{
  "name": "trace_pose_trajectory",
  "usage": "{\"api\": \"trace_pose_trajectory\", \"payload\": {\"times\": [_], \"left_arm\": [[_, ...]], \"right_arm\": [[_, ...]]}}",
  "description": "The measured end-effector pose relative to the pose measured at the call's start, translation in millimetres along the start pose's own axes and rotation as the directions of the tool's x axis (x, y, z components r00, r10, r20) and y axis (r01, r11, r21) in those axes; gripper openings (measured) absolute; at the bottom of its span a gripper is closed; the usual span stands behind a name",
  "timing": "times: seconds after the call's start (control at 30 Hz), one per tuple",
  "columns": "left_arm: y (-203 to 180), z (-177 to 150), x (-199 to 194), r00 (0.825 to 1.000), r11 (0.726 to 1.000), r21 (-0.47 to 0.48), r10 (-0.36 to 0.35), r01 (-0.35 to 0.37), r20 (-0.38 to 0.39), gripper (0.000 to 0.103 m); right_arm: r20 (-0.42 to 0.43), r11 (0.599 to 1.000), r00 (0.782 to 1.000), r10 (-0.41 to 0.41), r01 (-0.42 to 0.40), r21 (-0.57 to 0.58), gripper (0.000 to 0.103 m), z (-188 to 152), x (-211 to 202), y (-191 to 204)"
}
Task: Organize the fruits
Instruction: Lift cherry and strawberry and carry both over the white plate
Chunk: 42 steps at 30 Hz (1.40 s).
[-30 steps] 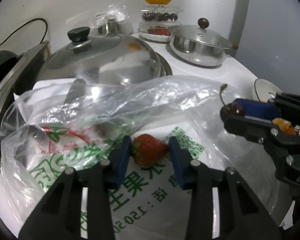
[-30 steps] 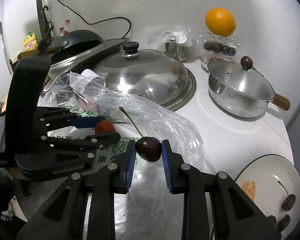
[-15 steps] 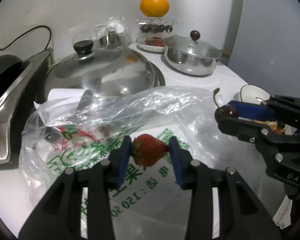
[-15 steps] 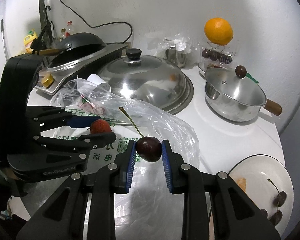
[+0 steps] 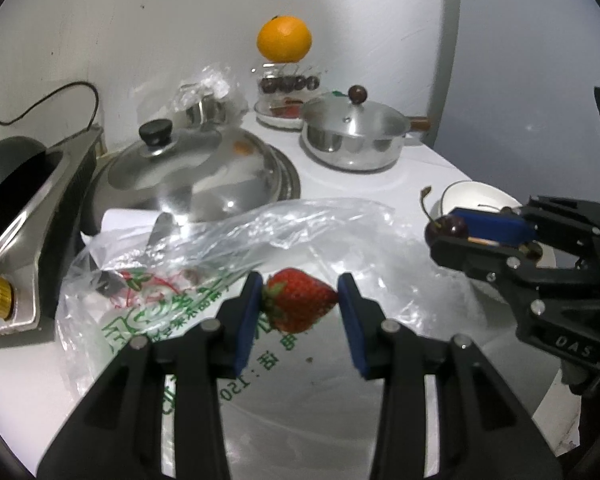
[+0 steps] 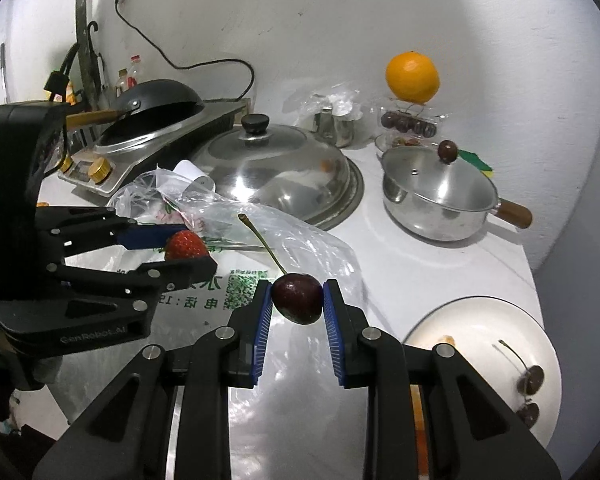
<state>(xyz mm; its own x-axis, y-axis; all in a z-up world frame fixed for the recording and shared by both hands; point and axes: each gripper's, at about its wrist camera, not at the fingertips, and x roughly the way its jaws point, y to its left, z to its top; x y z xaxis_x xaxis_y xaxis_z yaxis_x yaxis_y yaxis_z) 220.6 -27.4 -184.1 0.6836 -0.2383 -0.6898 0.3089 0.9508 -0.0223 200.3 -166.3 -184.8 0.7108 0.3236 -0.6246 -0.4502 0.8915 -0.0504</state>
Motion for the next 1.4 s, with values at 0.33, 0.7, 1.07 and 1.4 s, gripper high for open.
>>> {"api": "trace_pose_trajectory", "payload": {"times": [0.33,0.7,1.07,1.4], "left_arm": [[-24,5,-23,1.000,1.000,0.023,0.008,-0.009,0.029,0.040],[-56,9,-35,0.999,0.999,0.050,0.003,-0.005,0.045,0.040],[-91,14,-32,0.999,0.997,0.076,-0.028,0.025,0.042,0.040],[-125,22,-17,0.998,0.991,0.121,-0.055,0.053,0.018,0.040]], "right_arm": [[0.019,1.000,0.999,-0.026,0.025,0.018,0.028,-10,-25,-14],[0.036,0.998,0.998,-0.053,0.051,0.047,0.028,-27,-53,-35],[0.032,0.993,0.995,-0.089,0.086,0.076,0.028,-44,-71,-63],[0.026,0.985,0.992,-0.122,0.118,0.126,0.028,-61,-79,-98]]}}
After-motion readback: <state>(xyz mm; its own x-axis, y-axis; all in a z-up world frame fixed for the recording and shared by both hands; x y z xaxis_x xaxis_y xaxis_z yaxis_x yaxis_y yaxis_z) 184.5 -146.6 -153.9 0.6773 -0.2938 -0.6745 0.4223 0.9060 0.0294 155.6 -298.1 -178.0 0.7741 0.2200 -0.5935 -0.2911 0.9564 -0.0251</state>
